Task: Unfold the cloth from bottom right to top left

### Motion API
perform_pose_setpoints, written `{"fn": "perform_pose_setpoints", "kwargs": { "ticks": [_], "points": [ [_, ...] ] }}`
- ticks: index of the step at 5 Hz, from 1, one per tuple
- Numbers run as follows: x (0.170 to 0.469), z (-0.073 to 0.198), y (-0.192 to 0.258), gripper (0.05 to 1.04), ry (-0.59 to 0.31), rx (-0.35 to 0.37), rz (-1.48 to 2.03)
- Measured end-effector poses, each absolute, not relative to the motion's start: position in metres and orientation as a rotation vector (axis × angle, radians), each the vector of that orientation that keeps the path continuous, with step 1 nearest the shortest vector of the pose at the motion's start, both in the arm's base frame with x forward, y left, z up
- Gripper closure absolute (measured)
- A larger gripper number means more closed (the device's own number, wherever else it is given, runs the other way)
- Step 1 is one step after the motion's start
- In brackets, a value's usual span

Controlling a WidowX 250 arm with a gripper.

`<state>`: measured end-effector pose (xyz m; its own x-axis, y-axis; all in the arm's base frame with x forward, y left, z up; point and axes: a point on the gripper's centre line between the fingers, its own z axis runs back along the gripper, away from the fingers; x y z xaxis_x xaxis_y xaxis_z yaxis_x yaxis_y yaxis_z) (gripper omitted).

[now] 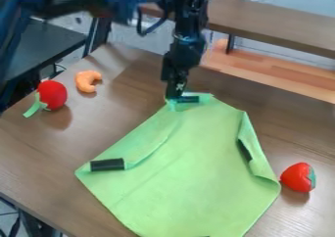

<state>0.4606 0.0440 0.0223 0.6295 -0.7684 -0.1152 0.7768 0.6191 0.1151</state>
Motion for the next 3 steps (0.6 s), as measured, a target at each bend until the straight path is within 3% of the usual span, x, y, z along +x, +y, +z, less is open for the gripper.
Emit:
{"fn": "perform_pose_setpoints", "kwargs": {
  "ticks": [2,3],
  "points": [
    [0.424,0.063,0.036,0.084,-0.07,-0.008,-0.886],
    [0.398,0.081,0.031,0.084,-0.105,-0.054,-0.826]
  ]
}}
